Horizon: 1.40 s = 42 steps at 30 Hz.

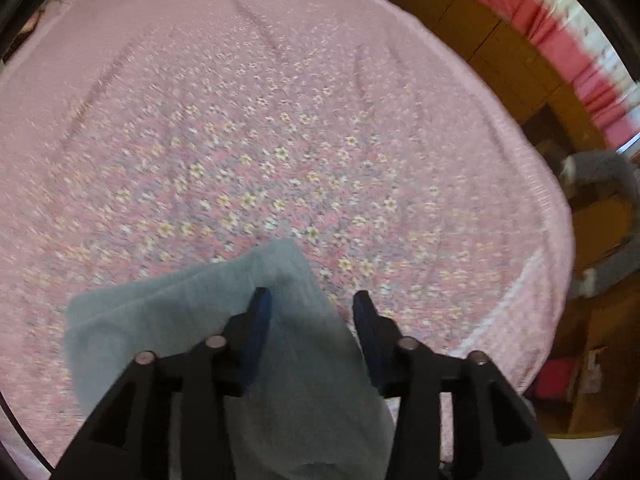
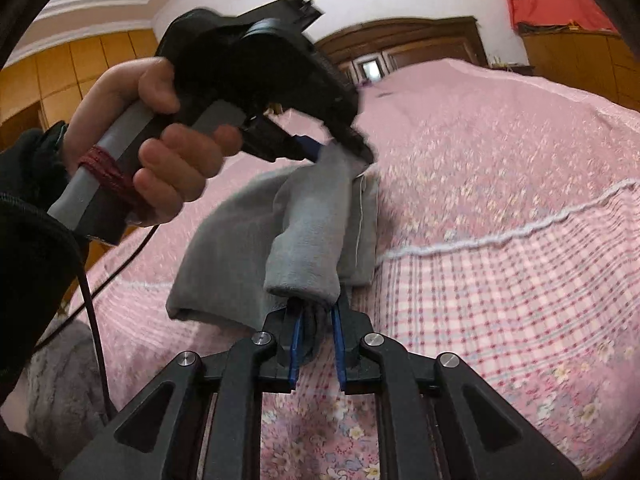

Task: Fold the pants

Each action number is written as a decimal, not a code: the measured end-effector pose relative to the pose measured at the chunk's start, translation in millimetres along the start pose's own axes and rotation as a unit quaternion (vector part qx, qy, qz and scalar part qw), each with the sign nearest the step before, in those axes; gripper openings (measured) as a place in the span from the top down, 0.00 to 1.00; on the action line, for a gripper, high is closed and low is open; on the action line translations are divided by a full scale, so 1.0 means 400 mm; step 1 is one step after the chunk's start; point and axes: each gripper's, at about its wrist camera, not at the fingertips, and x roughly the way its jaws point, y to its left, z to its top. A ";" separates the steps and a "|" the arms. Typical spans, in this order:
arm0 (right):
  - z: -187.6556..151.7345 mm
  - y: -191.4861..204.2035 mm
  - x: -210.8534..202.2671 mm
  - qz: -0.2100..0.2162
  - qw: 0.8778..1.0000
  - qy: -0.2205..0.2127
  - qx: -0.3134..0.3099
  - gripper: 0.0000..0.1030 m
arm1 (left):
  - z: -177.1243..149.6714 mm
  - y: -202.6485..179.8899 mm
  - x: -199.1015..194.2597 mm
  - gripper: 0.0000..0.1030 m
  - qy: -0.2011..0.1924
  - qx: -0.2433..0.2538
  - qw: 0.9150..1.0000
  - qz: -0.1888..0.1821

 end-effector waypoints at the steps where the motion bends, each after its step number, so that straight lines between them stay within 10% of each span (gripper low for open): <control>1: -0.002 0.000 0.000 -0.006 1.000 0.003 0.001 0.81 | -0.013 0.015 -0.028 0.55 -0.018 -0.015 1.000 -0.021; 4: 0.019 -0.016 -0.026 -0.036 0.999 0.016 0.031 0.50 | -0.086 0.026 -0.177 0.53 -0.111 -0.017 0.989 -0.096; 6: 0.045 -0.030 -0.084 -0.029 0.998 -0.003 0.053 0.39 | -0.164 0.018 -0.299 0.29 -0.213 0.037 0.969 -0.118; 8: 0.072 -0.026 -0.159 -0.037 0.996 -0.063 0.047 0.33 | -0.249 0.022 -0.368 0.26 -0.282 0.086 0.953 -0.067; 10: 0.114 0.002 -0.197 -0.031 0.994 -0.100 0.013 0.32 | -0.302 0.055 -0.361 0.49 -0.292 0.079 0.953 -0.012; 11: 0.135 0.022 -0.195 -0.022 0.994 -0.107 -0.010 0.32 | -0.322 0.078 -0.345 0.72 -0.287 0.077 0.955 -0.017; 14: 0.208 0.083 -0.107 0.029 0.993 -0.094 -0.070 0.39 | -0.358 0.155 -0.252 0.89 -0.218 0.064 0.972 -0.062; 16: 0.253 0.093 0.014 0.048 0.996 -0.044 -0.068 0.67 | -0.385 0.195 -0.193 0.91 -0.198 0.066 0.976 -0.068; 20: 0.221 0.031 0.264 0.021 0.995 0.092 0.031 0.87 | -0.418 0.247 -0.081 0.95 -0.200 0.073 0.976 -0.047; 24: 0.201 0.050 0.301 -0.024 0.995 0.085 0.039 0.92 | -0.404 0.254 -0.084 0.96 -0.199 0.049 0.978 -0.050; 28: 0.201 0.090 0.257 -0.056 0.995 0.075 0.018 0.91 | -0.372 0.323 -0.125 0.96 -0.200 -0.012 0.970 -0.137; 34: 0.133 0.262 0.075 -0.039 0.994 0.007 -0.099 0.62 | -0.268 0.431 -0.146 0.84 -0.214 -0.076 0.964 -0.136; 37: 0.085 0.311 0.082 -0.026 0.987 0.019 -0.160 0.62 | -0.228 0.492 -0.126 0.49 -0.210 -0.124 0.961 -0.132; 42: 0.031 0.314 0.110 -0.031 0.981 0.037 -0.190 0.59 | -0.131 0.620 -0.062 0.45 -0.188 -0.150 0.939 -0.246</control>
